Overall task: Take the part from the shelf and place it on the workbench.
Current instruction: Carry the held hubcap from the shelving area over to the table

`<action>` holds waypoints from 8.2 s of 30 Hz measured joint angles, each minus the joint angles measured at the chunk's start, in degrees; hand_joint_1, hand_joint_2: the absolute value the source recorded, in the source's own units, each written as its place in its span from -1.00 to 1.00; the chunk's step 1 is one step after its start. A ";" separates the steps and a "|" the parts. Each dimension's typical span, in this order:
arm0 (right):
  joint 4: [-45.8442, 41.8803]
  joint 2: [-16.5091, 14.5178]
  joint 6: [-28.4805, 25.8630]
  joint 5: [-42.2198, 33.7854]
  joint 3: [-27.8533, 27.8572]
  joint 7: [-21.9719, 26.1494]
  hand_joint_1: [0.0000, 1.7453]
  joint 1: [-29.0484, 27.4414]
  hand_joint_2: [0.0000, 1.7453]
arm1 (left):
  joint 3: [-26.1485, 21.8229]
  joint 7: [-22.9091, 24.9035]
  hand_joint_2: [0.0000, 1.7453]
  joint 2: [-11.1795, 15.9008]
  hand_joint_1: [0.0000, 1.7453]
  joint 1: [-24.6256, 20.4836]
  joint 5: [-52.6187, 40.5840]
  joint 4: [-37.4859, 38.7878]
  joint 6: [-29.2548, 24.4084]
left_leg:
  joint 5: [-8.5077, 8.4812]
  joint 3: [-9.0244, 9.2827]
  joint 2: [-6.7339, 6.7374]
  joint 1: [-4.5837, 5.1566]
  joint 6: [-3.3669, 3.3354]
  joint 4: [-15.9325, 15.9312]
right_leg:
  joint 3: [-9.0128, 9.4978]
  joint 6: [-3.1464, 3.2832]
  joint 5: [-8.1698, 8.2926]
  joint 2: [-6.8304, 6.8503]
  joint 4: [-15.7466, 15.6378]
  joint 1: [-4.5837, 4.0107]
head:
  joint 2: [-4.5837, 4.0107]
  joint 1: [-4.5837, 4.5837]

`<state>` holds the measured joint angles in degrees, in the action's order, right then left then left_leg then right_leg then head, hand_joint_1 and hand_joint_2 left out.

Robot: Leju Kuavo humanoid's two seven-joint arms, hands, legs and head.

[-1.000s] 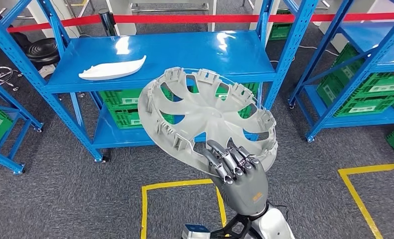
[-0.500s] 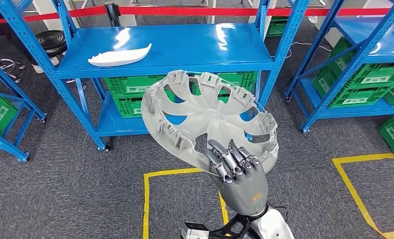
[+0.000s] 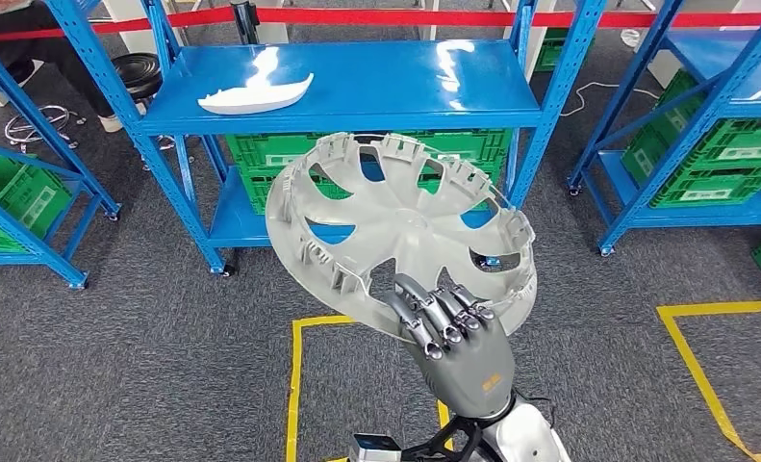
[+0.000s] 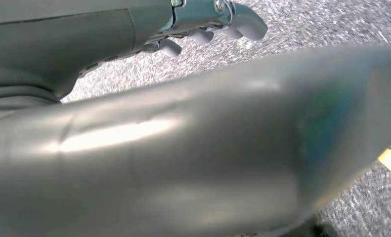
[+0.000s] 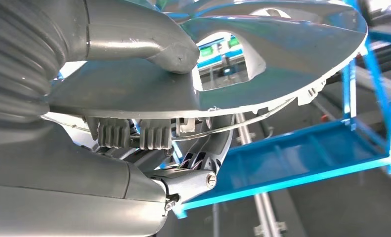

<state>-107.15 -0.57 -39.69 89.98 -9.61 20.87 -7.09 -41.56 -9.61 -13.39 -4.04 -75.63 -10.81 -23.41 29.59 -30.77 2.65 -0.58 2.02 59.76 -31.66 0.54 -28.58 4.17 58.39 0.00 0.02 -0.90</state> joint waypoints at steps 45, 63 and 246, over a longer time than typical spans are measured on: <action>4.75 1.39 0.02 -0.89 -4.81 -4.68 1.00 -0.04 1.00 | 0.51 5.32 -1.00 0.19 -1.00 0.37 -1.80 -0.01 -2.61 | -2.89 -4.01 -8.44 -0.14 -2.28 0.06 | -0.21 -1.12 -1.39 -7.10 2.07 0.55 | 0.01 -0.13; 4.57 -0.33 -0.02 -1.46 -4.69 -2.78 1.00 -4.57 1.00 | 0.07 7.13 -1.00 3.14 -1.00 0.85 -4.33 -0.26 0.71 | -1.04 -2.20 0.09 0.24 -1.17 -0.24 | 0.17 -0.17 -0.91 2.69 0.64 -0.36 | 0.01 0.19; -1.31 -3.46 0.01 -11.49 -11.42 14.05 1.00 14.94 1.00 | -8.68 8.94 -1.00 6.17 -1.00 -1.08 3.15 -1.06 0.32 | -2.05 -3.43 -2.63 -0.78 -0.20 0.74 | -0.99 -0.48 0.13 -3.27 0.98 0.13 | 0.01 0.55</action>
<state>-108.46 -4.03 -39.68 78.49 -21.03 34.92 7.85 -50.24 -0.67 -7.22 -5.12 -72.47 -11.87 -23.09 27.54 -34.19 0.02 -1.36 1.82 60.50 -32.65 0.06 -28.44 0.91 59.37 0.13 0.02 -0.35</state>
